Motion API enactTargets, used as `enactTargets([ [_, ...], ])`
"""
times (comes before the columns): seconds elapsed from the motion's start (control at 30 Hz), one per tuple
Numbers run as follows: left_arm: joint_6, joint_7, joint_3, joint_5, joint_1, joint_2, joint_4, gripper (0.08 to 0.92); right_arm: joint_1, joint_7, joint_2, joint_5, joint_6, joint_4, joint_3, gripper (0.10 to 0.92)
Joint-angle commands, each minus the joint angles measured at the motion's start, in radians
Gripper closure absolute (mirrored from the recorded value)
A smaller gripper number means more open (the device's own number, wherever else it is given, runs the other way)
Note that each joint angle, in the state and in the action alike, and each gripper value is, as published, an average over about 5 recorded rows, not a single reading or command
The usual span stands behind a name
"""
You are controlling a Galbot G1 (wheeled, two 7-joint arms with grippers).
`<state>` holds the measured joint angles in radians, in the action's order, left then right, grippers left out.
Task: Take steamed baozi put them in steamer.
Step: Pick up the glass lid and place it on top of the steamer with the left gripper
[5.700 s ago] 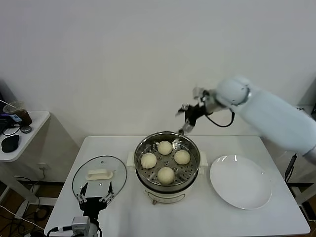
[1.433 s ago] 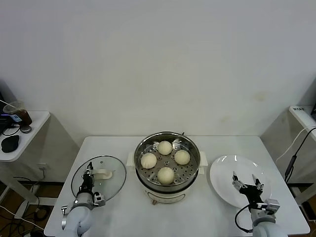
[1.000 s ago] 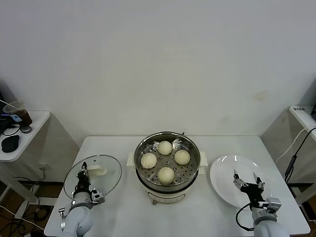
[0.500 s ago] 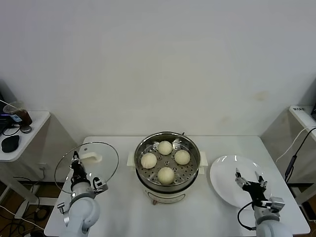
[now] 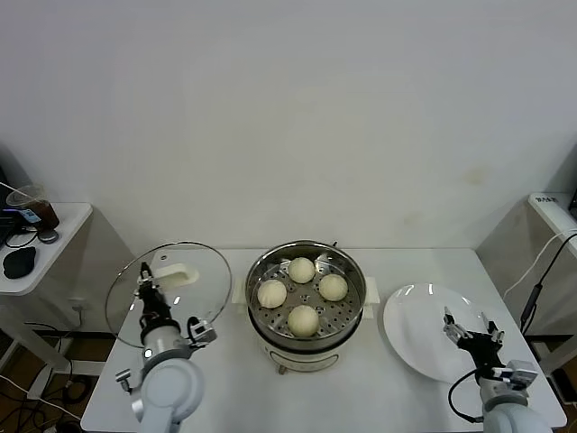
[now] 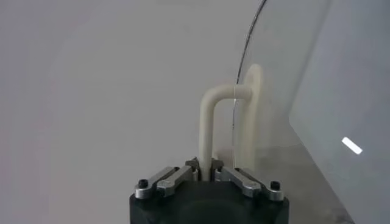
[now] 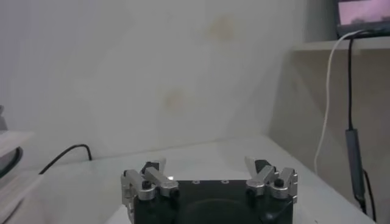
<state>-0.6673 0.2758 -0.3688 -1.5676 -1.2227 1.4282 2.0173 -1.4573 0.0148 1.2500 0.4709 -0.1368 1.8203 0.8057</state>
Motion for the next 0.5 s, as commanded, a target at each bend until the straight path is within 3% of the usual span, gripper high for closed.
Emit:
enactTargets([
  [0.03, -0.026, 0.110, 0.229, -0.108, 0.073, 0.081, 0.045, 0.829, -0.007, 0.001, 0.001, -0.013, 0.000, -0.001, 0.010, 0.203],
  [0.27, -0.026, 0.166, 0.372, -0.087, 0.191, 0.114, -0.010, 0.829, -0.011, 0.001, 0.015, -0.029, 0.012, -0.020, 0.013, 0.203],
  [0.5, -0.027, 0.144, 0.475, -0.045, 0.256, 0.126, -0.107, 0.829, -0.012, 0.001, 0.025, -0.040, 0.014, -0.033, 0.013, 0.203],
])
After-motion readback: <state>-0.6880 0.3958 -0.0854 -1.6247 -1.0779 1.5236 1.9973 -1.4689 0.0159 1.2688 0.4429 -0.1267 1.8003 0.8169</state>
